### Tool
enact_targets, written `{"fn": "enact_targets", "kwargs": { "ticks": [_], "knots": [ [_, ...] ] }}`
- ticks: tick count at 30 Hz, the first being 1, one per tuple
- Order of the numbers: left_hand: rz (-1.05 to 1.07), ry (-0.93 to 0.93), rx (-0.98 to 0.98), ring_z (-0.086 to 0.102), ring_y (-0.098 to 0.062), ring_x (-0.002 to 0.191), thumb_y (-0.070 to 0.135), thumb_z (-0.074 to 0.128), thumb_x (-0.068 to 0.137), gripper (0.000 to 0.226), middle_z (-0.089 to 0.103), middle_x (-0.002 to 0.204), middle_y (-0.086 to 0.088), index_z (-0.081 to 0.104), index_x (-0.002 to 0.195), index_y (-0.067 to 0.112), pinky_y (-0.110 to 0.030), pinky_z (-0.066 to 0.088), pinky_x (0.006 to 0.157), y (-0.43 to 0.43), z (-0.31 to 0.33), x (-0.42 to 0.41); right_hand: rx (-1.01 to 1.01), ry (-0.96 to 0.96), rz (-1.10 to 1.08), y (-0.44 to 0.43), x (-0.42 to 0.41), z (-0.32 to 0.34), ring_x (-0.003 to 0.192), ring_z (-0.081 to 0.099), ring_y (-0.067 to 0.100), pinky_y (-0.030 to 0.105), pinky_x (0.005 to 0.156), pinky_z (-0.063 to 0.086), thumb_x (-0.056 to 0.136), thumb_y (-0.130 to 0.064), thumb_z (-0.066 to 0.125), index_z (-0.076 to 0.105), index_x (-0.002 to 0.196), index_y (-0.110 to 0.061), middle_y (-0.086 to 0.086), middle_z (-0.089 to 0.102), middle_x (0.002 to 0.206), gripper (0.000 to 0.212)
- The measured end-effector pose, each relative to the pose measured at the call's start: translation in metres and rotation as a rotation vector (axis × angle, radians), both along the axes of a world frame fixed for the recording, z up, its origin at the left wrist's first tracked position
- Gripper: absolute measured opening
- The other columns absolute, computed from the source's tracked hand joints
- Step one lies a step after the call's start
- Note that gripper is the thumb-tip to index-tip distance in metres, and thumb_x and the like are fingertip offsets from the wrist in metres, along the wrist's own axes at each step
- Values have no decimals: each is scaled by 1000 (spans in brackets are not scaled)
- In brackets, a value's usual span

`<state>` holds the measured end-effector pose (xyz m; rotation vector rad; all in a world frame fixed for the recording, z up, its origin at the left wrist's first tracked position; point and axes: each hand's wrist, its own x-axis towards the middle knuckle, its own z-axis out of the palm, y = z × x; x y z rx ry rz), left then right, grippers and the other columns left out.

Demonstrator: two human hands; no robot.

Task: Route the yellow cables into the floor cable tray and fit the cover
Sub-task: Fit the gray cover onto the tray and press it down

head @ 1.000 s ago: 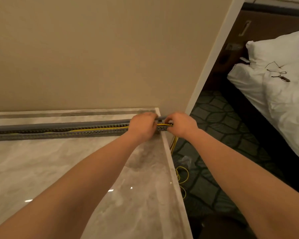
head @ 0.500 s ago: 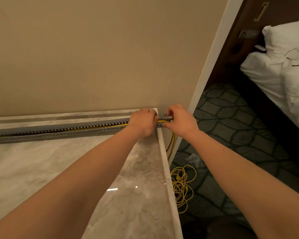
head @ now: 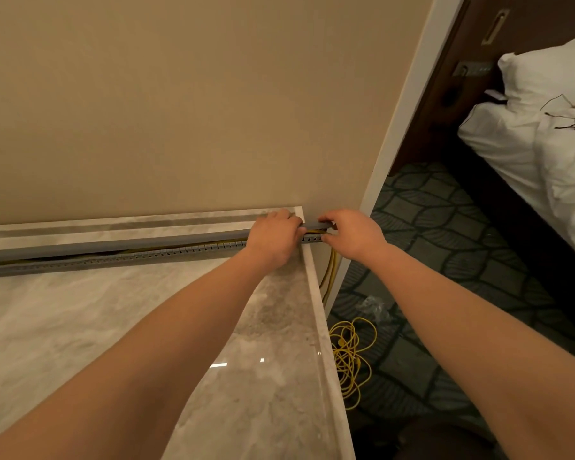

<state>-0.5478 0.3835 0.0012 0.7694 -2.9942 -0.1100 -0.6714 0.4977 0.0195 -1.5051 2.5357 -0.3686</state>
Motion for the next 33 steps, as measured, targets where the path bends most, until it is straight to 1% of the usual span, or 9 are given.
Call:
{"fn": "enact_targets", "kwargs": {
  "ticks": [9,16,19,22,24,26,29,31,33],
  "knots": [
    [-70,28,-50,59,-28,102,40,42,100,35,58,115,-6,58,120,16,-38,47,76,-1,-2,5,72,105,11,-7,5,6,100,63,26,39,81,54,90,-19,58,66,117,-21,5,69,109,28],
    [-69,-7,-227,63,-29,93,33,40,102,31,59,114,-8,56,119,12,-34,36,60,6,-6,3,169,299,74,-11,14,7,83,63,29,33,61,45,88,-13,53,66,100,-12,10,68,93,18],
    [-102,-76,-361,66,-27,88,24,41,102,27,59,114,-7,53,122,11,-32,36,57,9,-7,6,252,388,107,-15,22,14,73,58,28,31,57,39,87,-14,56,65,94,-10,8,60,80,12],
    [-136,-95,-425,67,-24,82,24,40,103,26,60,111,-5,52,122,12,-31,34,55,10,-5,7,309,416,135,-19,22,24,67,50,24,30,56,39,86,-19,60,66,93,-12,2,46,68,12],
    [-142,-81,-432,67,-25,83,26,37,104,27,61,110,-5,53,121,12,-31,34,57,11,-4,7,344,390,143,-20,20,25,71,54,24,31,58,41,85,-20,61,66,97,-12,3,52,75,15],
    [-133,-72,-423,66,-27,87,26,35,104,28,61,110,-6,53,120,11,-32,34,60,12,-5,6,394,363,147,-19,23,20,85,61,26,33,63,44,87,-16,60,63,107,-12,7,61,95,21],
    [-110,-82,-416,65,-27,91,18,39,102,24,60,111,-8,51,120,9,-32,34,61,14,-8,6,406,377,137,-19,28,2,105,61,29,37,75,49,89,-6,59,50,125,-6,13,58,118,37],
    [-98,-89,-414,65,-25,90,14,41,99,24,61,109,-8,50,120,7,-31,35,59,16,-11,6,380,410,121,-20,29,-5,107,61,31,38,78,51,91,-5,56,46,128,-2,15,58,121,38],
    [-92,-91,-410,65,-25,89,11,42,97,25,61,109,-8,49,121,6,-31,36,58,17,-11,5,363,414,104,-25,27,-8,104,64,31,38,76,50,93,-5,53,52,123,-5,14,62,117,30]
  ]
}}
